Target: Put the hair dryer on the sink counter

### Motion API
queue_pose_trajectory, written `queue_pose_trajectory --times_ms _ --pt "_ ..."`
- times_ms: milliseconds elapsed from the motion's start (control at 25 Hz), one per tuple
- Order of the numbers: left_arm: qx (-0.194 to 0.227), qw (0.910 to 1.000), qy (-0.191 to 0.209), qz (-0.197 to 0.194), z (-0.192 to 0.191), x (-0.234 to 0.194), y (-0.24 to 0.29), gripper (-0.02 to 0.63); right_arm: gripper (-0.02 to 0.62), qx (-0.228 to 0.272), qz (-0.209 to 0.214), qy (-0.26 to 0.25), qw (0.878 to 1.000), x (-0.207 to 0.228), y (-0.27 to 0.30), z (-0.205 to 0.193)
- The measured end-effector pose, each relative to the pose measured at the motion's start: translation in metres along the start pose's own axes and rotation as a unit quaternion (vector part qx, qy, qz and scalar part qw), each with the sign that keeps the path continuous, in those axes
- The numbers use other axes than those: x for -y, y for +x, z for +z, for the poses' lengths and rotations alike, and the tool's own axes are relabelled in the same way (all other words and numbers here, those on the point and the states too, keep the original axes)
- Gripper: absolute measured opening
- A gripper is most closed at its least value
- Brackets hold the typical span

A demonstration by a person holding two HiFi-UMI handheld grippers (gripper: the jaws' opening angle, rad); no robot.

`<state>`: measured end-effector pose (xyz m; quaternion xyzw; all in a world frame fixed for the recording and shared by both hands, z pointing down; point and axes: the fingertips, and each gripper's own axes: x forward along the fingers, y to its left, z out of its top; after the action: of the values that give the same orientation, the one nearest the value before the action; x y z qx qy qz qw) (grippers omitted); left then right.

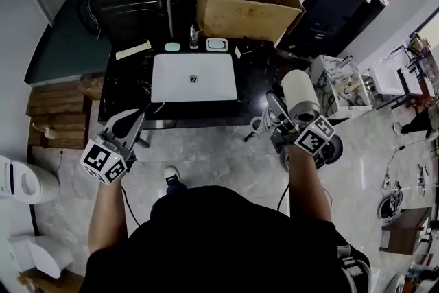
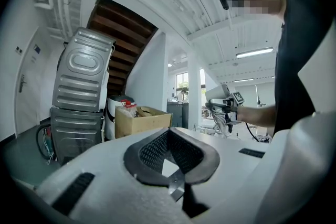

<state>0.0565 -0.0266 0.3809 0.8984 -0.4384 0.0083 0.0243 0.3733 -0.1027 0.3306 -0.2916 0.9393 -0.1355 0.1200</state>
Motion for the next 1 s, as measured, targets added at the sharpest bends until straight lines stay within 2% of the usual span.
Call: queue_pose_trajectory --times_ms 360,1000 --pt "0.003 1.0000 -0.009 0.000 -0.001 -0.073 -0.002 0.015 0.172 -0.011 -0.001 0.002 1.000 0.003 0.073 -0.012" --pt "0.004 0.9996 -0.015 -0.025 0.007 -0.166 -0.016 0.015 0.172 -0.013 -0.016 -0.003 1.000 -0.019 0.163 -0.024"
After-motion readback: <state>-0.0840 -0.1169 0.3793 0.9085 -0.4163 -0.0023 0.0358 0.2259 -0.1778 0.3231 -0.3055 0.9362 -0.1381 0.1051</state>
